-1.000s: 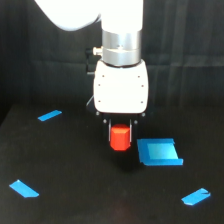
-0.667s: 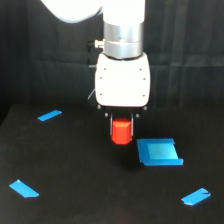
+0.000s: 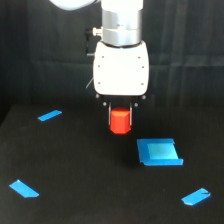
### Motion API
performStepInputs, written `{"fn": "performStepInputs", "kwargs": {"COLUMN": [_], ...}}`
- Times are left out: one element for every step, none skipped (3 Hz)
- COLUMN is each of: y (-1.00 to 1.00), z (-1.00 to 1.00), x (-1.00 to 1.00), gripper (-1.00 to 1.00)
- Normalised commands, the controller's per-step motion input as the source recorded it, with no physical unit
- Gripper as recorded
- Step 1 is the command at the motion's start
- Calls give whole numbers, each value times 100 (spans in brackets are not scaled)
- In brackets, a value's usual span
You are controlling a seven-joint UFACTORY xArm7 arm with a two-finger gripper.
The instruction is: Pick up the red object from the table
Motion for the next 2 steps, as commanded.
{"fn": "performStepInputs", "kwargs": {"y": [1,7], "z": [25,24], "x": [0,-1], "gripper": [-100,-94]}}
